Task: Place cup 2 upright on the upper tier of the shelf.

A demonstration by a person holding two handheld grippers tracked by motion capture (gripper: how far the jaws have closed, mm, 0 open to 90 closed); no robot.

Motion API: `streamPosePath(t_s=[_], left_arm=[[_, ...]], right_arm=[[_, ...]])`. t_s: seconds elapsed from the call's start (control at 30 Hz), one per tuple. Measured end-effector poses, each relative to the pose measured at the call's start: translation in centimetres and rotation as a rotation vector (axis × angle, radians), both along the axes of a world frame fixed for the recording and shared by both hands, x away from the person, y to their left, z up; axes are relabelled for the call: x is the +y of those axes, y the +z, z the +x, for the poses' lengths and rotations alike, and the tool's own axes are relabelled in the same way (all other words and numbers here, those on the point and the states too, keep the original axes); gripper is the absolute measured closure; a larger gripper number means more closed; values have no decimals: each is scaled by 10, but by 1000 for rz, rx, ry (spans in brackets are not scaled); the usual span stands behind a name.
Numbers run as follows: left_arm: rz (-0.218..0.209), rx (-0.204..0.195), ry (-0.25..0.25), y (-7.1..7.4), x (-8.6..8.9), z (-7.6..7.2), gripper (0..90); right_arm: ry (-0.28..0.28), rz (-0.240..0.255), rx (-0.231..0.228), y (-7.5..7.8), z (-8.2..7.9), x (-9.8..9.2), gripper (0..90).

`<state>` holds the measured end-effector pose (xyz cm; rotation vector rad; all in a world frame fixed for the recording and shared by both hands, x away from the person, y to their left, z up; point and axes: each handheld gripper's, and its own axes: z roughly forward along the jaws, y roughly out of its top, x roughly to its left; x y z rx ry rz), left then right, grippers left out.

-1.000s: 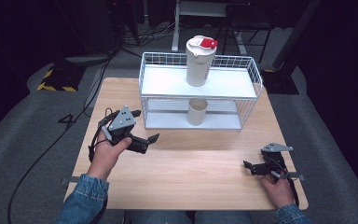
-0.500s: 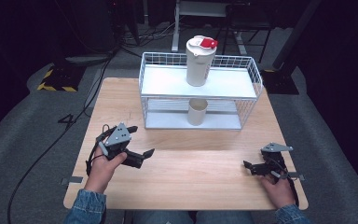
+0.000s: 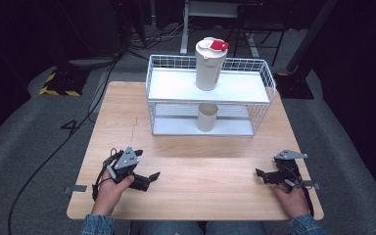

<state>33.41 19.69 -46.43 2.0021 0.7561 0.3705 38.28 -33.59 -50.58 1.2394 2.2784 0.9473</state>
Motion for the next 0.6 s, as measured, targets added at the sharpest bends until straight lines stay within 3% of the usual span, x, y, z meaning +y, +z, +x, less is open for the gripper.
streamPosePath(t_s=[0.07,0.17,0.37,0.6], left_arm=[[-9,20,8,-9,1,-1,10],[43,52,8,-20,0,0,11],[85,102,12,-35,-3,1,12],[128,129,15,-37,-5,1,16]], right_arm=[[0,0,0,0,0,0,16],[0,0,0,0,0,0,16],[0,0,0,0,0,0,16],[0,0,0,0,0,0,16]])
